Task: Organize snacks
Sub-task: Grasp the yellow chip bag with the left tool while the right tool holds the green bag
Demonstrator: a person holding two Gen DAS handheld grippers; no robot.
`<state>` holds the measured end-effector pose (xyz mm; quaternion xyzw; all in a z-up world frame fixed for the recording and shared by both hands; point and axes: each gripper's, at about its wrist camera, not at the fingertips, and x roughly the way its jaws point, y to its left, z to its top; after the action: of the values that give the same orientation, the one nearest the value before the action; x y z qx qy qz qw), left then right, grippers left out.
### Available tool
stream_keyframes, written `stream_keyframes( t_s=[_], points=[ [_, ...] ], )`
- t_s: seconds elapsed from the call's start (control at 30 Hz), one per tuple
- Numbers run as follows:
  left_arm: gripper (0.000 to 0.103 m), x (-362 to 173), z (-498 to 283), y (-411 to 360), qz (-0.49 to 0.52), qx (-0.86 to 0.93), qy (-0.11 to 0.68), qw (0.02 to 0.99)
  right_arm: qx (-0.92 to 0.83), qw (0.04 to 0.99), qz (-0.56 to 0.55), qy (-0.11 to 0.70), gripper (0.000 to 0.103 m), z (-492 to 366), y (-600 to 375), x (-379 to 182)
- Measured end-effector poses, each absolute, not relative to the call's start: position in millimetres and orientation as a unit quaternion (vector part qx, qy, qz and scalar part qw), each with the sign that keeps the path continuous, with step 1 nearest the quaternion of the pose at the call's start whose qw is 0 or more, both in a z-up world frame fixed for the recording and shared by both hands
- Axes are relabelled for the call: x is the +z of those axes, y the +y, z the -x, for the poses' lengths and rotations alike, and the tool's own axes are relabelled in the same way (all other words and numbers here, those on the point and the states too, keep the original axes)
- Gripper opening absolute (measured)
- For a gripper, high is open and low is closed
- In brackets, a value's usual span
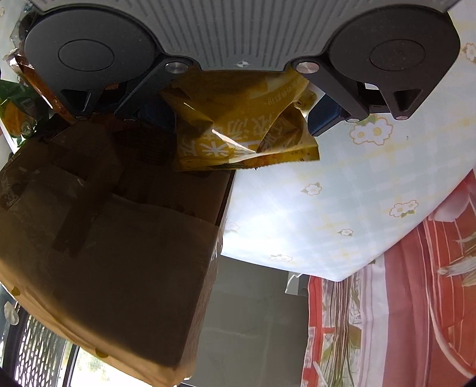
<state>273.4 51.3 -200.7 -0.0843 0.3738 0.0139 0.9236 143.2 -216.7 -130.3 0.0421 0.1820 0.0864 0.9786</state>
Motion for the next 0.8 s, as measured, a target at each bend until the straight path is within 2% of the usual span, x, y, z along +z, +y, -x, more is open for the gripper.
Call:
stream_keyframes(
  t_s=[0.07, 0.17, 0.2, 0.27, 0.8],
  points=[
    [0.096, -205, -275, 51, 0.079, 0.014, 0.378, 0.922, 0.085, 0.979, -0.040, 0.182, 0.077, -143, -217, -132],
    [0.089, -206, -273, 50, 0.063, 0.011, 0.375, 0.925, 0.084, 0.978, -0.041, 0.184, 0.077, -144, -217, -132],
    [0.081, -205, -271, 49, 0.057, 0.007, 0.370, 0.927, 0.084, 0.978, -0.042, 0.184, 0.077, -144, -217, -132],
    [0.078, -203, -267, 47, 0.044, 0.001, 0.366, 0.930, 0.084, 0.978, -0.042, 0.186, 0.077, -144, -218, -132],
    [0.075, -176, -238, 50, 0.040, 0.003, 0.335, 0.942, 0.077, 0.979, -0.048, 0.183, 0.077, -142, -218, -130]
  ],
)
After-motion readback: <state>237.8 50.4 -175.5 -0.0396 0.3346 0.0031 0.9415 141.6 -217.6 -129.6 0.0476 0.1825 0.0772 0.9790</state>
